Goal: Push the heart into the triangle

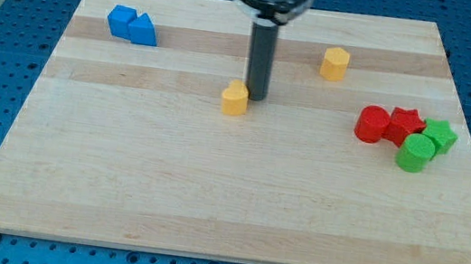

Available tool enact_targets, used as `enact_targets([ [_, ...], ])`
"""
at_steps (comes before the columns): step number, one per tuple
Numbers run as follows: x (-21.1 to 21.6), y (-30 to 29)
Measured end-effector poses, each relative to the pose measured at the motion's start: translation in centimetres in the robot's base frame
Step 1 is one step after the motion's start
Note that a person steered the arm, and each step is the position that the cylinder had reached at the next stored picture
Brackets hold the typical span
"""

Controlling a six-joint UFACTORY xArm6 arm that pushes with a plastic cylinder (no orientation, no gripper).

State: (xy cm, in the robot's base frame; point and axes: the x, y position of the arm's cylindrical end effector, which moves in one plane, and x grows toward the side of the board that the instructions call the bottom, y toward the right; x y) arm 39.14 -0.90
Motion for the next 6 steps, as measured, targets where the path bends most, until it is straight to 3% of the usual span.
enact_targets([
  [1,0.0,0.1],
  [2,3.6,4.8],
  [4,8.2,0.4],
  [5,7.4,-1.9],
  [6,1.6,-4.8],
])
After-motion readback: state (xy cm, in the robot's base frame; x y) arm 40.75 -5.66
